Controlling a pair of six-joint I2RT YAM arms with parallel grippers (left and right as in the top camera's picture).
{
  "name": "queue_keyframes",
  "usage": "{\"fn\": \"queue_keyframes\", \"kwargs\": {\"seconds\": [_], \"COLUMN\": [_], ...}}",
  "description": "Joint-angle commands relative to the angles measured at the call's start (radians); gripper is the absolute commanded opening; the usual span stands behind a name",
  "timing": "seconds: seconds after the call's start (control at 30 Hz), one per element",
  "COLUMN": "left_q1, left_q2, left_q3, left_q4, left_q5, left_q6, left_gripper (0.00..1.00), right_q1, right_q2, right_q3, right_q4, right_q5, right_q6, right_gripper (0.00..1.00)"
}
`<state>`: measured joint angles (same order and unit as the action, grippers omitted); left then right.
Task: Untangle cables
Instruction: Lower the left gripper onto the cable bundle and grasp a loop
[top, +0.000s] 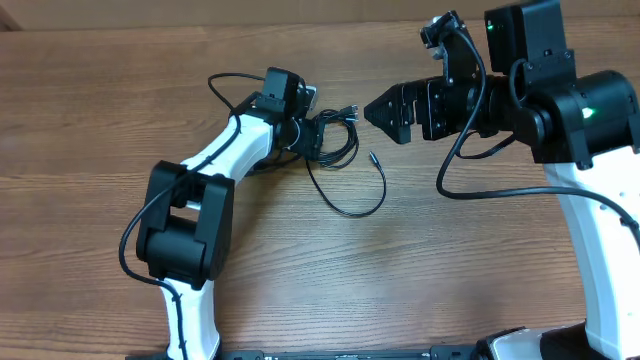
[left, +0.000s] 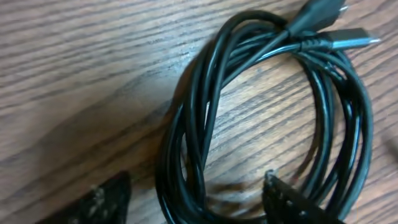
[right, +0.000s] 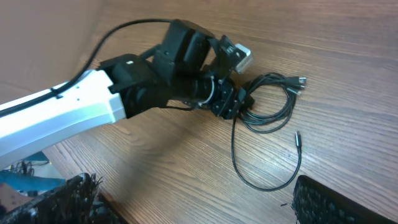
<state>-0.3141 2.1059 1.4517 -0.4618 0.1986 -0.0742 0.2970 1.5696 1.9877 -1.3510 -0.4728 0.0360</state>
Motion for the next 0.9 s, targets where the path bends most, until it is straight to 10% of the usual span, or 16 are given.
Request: {"fn": "queue_keyframes", "kwargs": {"seconds": [0.0, 0.23, 0.37, 0.63, 0.87], "left_q1": [0.002, 0.002, 0.002, 0.002, 0.002], "left_q2": [0.02, 0.023, 0.041, 0.044, 0.044], "left_q3": [0.003, 0.003, 0.003, 0.074, 0.451], "left_q4": [0.014, 0.022, 0.026, -0.041, -0.428], "left_q5": [0.013, 0.013, 0.012, 0.145, 0.167], "left_q6": [-0.02, -0.039, -0.074, -0.099, -0.032], "left_gripper": [0.68, 0.44, 0.05, 0.04, 0.04], "right_q1": [0.007, 0.007, 0.007, 0.007, 0.006], "right_q2": [-0.038, -0.057, -0.059, -0.059, -0.058], "right_q3": [0.008, 0.008, 0.009, 0.009, 0.009], "right_q4": [0.01, 0.011, 0.011, 0.027, 0.026], "right_q5": [-0.022, -0.022, -0.022, 0.065, 0.17], "right_q6": [-0.019, -0.027, -0.027, -0.045, -0.045], "right_gripper": [1.0, 1.0, 1.0, 1.0, 1.0]}}
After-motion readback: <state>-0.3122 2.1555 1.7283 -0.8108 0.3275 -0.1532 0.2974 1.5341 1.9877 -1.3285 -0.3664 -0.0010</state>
